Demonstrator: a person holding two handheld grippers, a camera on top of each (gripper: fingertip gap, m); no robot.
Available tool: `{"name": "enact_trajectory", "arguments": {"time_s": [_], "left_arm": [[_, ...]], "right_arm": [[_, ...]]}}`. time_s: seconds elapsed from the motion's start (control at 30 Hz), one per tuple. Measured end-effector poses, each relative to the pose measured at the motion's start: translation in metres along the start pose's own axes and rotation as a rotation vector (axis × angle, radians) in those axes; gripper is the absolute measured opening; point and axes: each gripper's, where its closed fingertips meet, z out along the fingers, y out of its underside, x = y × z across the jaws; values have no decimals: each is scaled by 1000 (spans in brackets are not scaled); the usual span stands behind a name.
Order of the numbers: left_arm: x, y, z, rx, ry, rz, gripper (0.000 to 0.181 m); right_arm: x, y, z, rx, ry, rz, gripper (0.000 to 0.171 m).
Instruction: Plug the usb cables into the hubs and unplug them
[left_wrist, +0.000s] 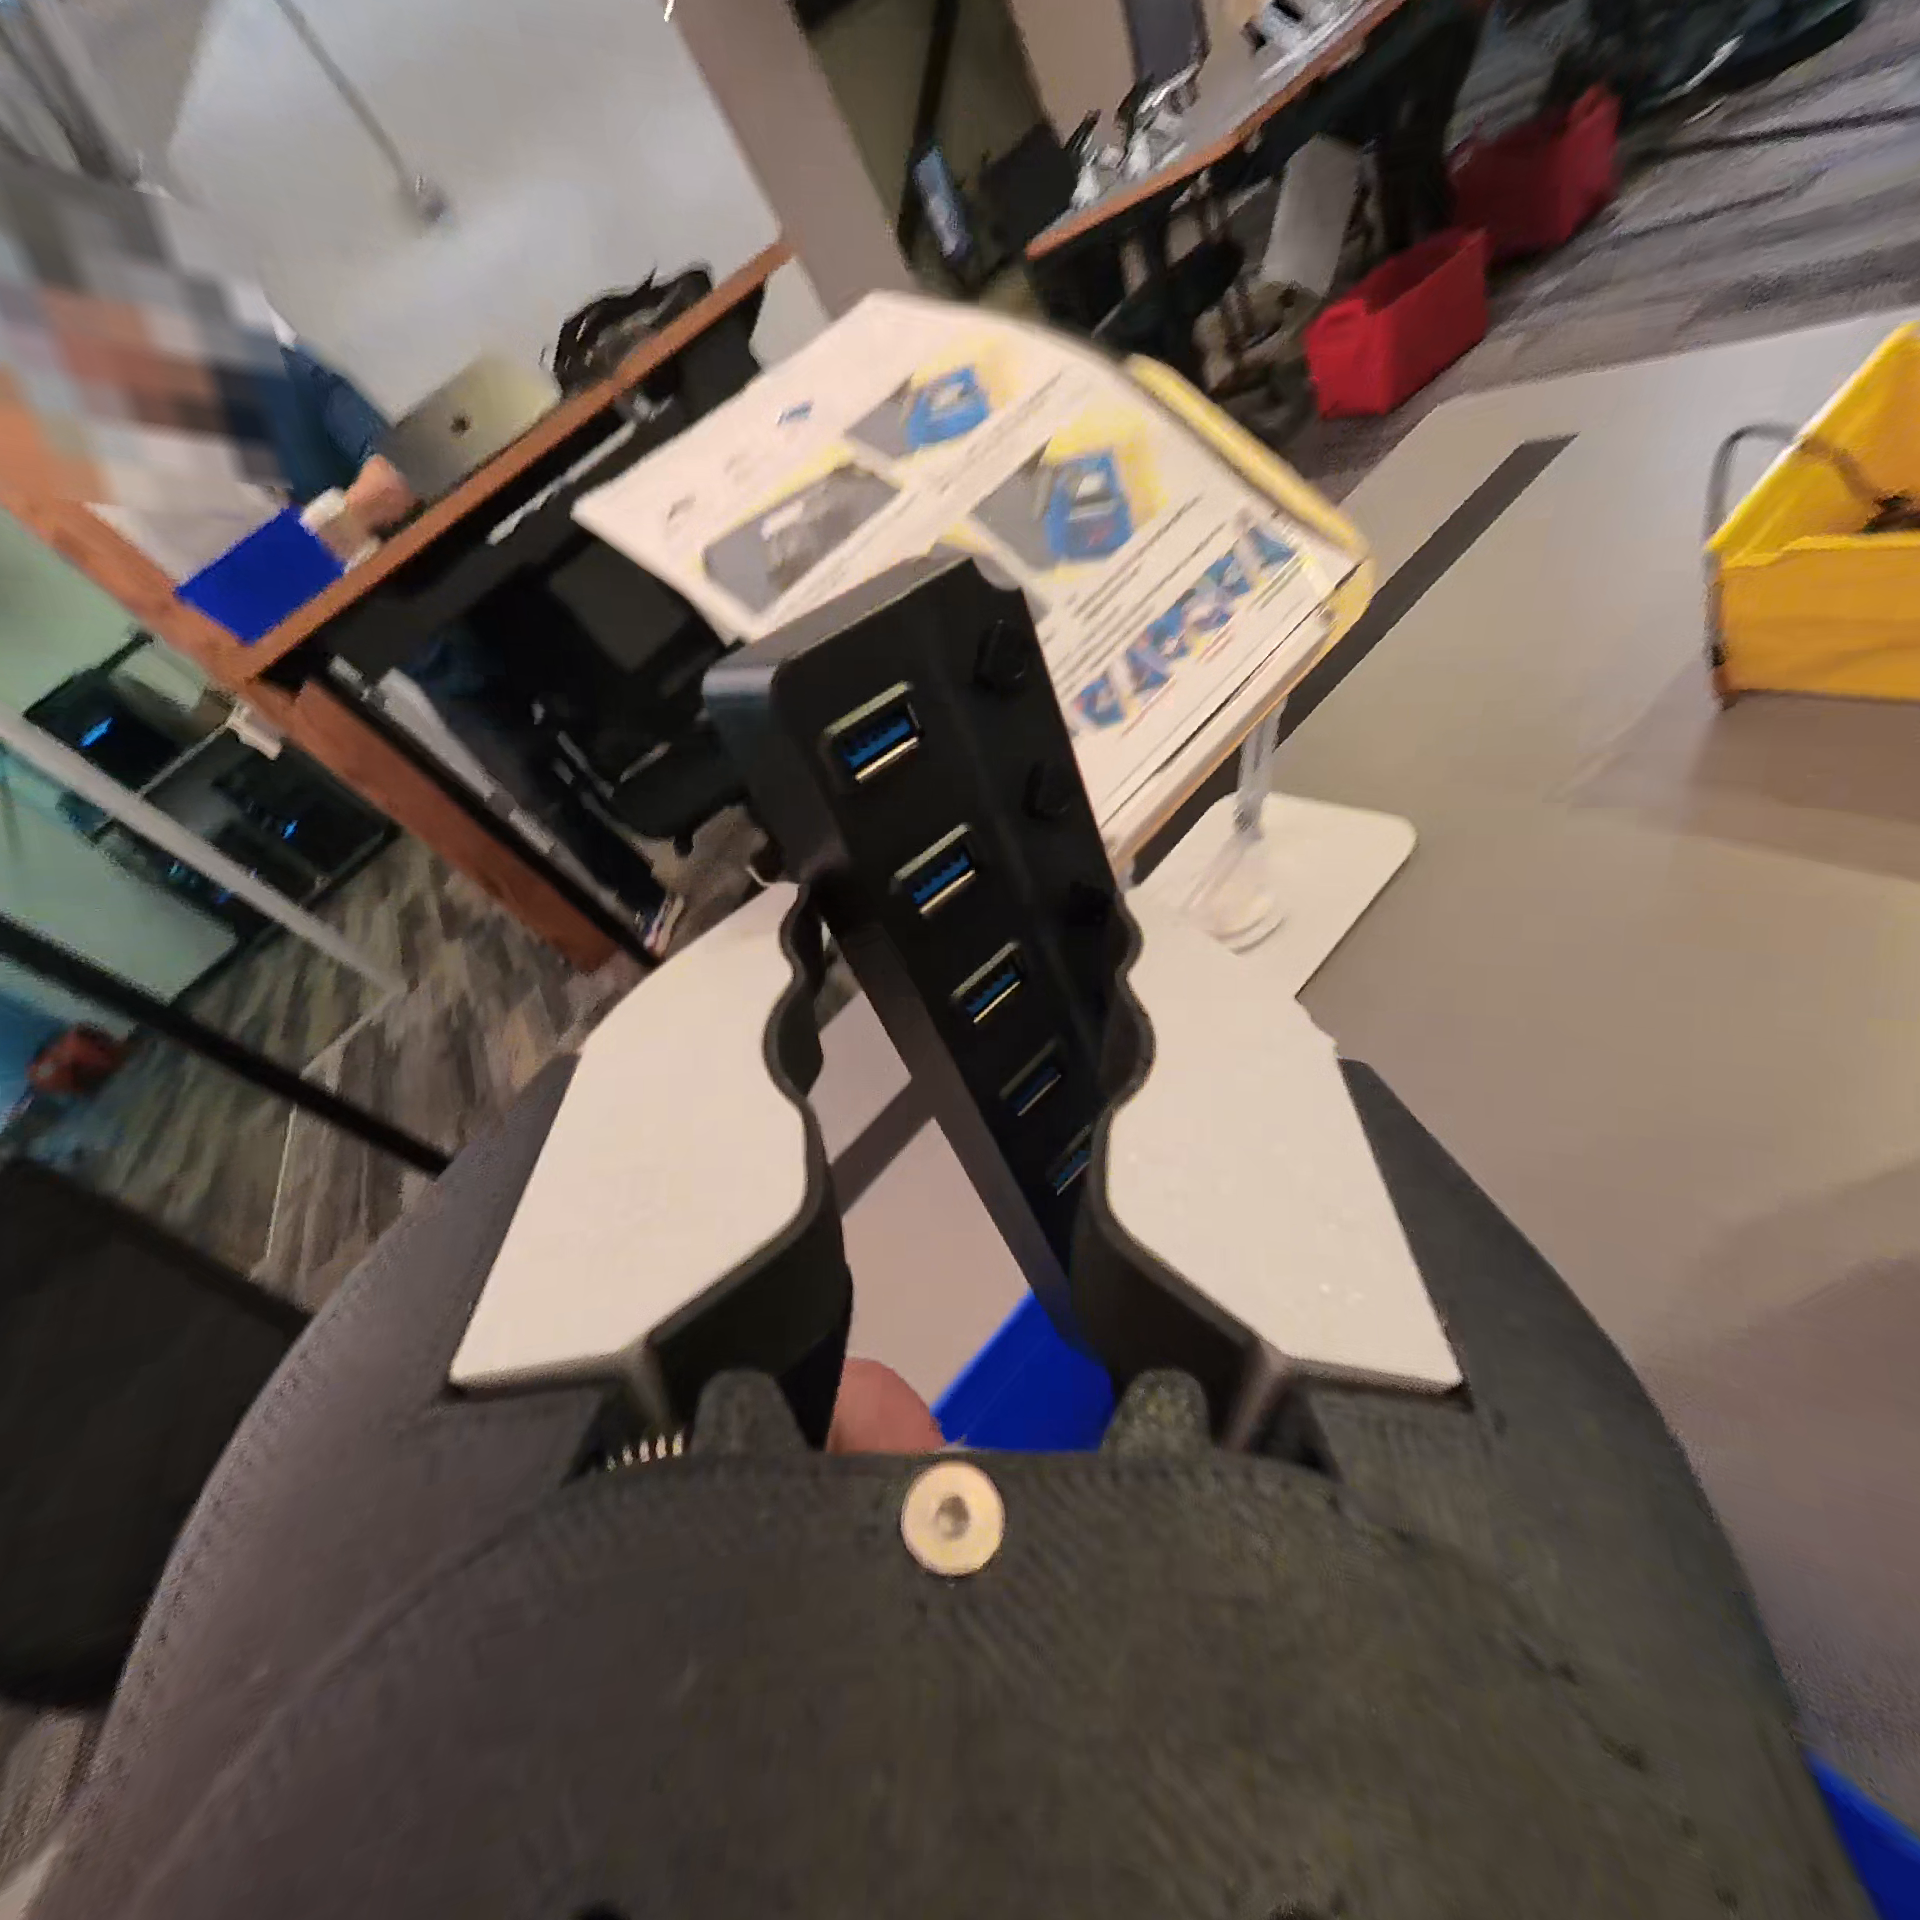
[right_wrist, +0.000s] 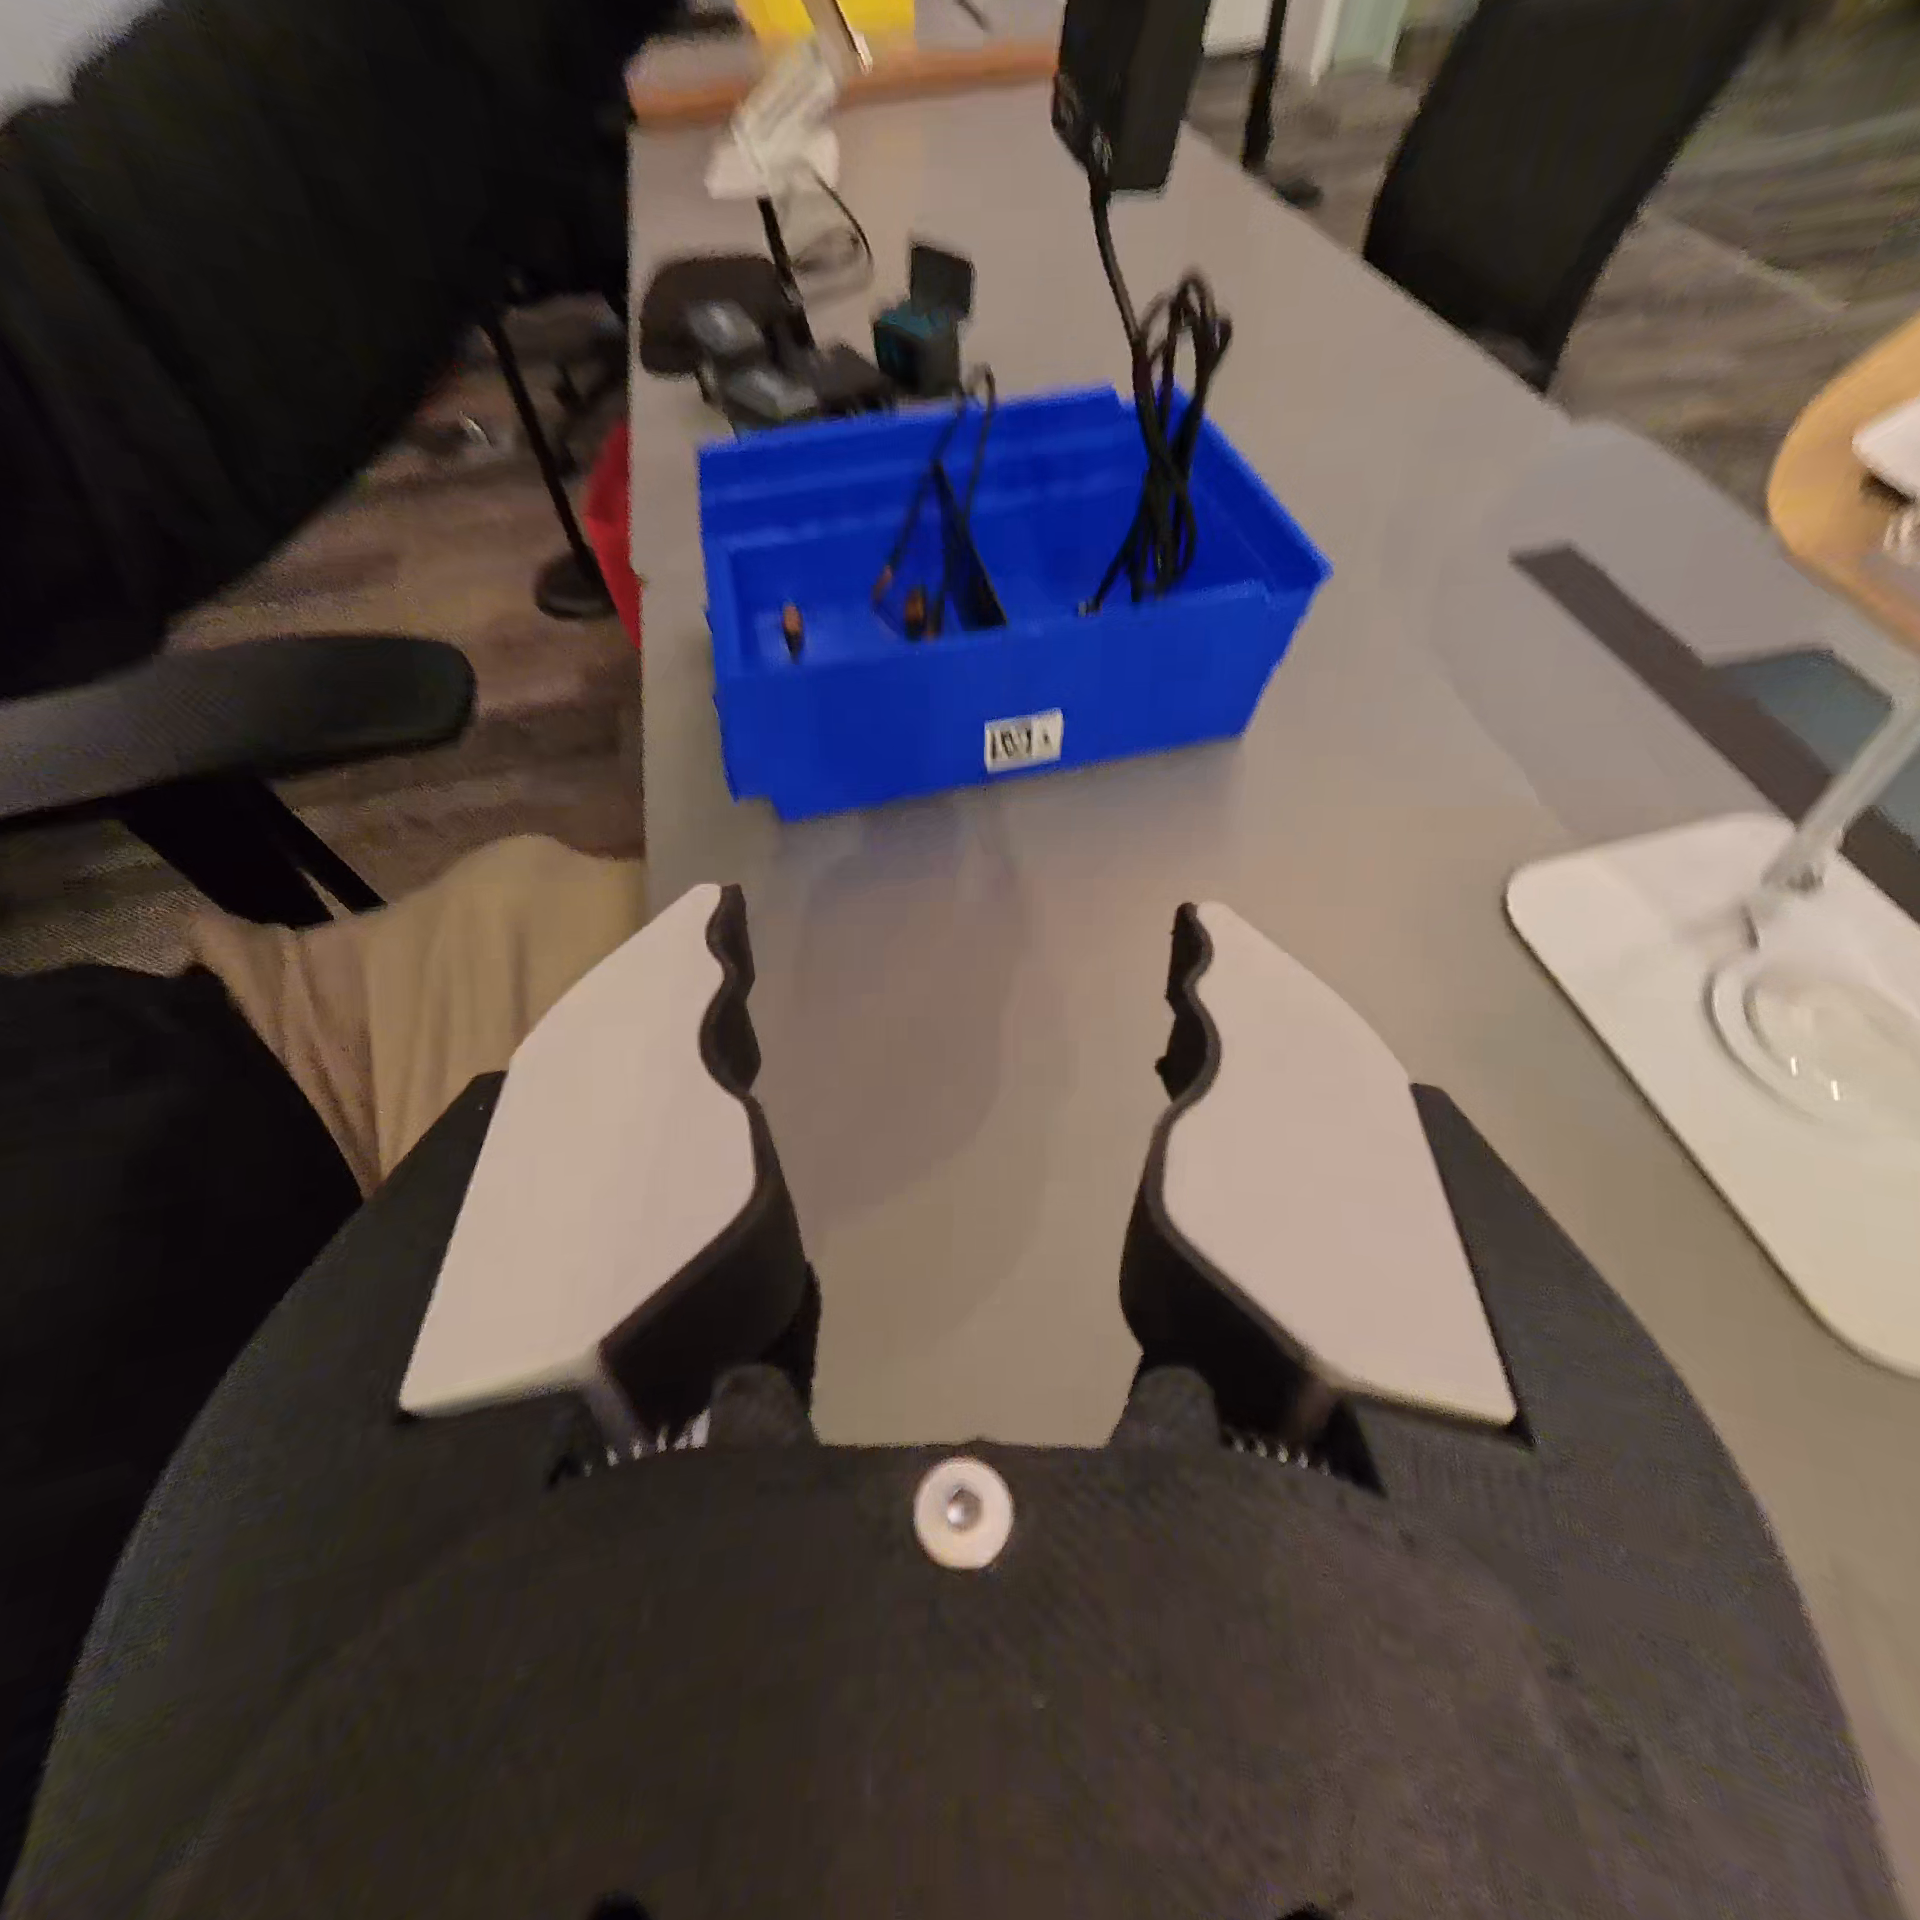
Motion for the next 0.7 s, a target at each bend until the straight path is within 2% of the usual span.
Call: {"name": "enact_trajectory", "arguments": {"time_s": [0.17, 0.27, 0.33, 0.53, 0.7], "left_arm": [[44, -68, -2, 146, 156, -5, 52], [89, -85, 7, 153, 269, 61, 52], [125, -95, 14, 192, 389, 38, 52], [223, -113, 30, 290, 724, 10, 52], [268, -120, 40, 328, 888, 6, 52]], "right_arm": [[-3, -47, -1, 170, -67, -32, 84], [-4, -65, -3, 271, -126, -11, 88], [-4, -70, -3, 320, -160, 0, 93], [-2, -56, -2, 371, -252, -1, 108], [-30, -39, -8, 363, -477, -3, 108]]}}
